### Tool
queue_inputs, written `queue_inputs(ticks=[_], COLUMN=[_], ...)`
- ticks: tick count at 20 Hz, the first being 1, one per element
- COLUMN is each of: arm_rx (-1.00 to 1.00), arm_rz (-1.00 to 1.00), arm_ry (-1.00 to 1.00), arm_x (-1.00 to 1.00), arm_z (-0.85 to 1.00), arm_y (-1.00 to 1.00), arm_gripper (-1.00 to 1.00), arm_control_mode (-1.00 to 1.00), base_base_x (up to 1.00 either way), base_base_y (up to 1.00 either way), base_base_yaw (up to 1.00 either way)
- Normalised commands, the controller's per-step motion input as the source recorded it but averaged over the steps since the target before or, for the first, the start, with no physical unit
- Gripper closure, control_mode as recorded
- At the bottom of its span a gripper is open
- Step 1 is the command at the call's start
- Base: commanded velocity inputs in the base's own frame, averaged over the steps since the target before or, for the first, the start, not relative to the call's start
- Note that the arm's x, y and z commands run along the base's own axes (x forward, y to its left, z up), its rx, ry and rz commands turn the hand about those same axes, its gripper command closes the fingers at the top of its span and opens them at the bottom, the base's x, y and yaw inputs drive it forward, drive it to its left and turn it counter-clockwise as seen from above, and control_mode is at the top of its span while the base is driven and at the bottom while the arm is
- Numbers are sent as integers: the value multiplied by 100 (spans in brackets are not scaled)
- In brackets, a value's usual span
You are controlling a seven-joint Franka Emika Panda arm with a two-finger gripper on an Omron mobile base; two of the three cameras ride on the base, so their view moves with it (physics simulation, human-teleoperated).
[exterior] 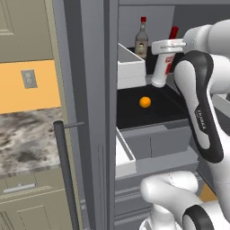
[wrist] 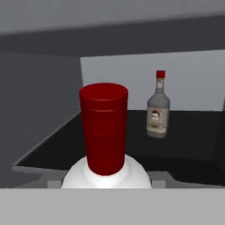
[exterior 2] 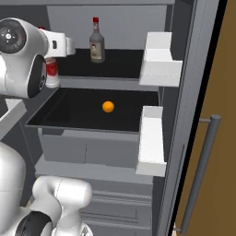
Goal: Place the liquors on the top shelf of the fridge to keep them out of children's reach, and place the orange on lower shelves for easy access.
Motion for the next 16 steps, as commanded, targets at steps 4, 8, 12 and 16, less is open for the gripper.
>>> queue_inputs(ticks=[4, 8, 12, 16], arm_rx=[0, 0, 0, 0], arm_rz=[5, 5, 4, 3], arm_ry=[-3, -5, -2, -1], arm_x=[44, 44, 45, 46], arm_z=[0, 0, 0, 0], arm_y=[9, 4, 4, 4], arm_gripper=[100, 100, 100, 100], arm_control_mode=[-100, -100, -100, -100], base_base_x=[0, 0, 0, 0], base_base_y=[0, 0, 0, 0], base_base_yaw=[0, 0, 0, 0])
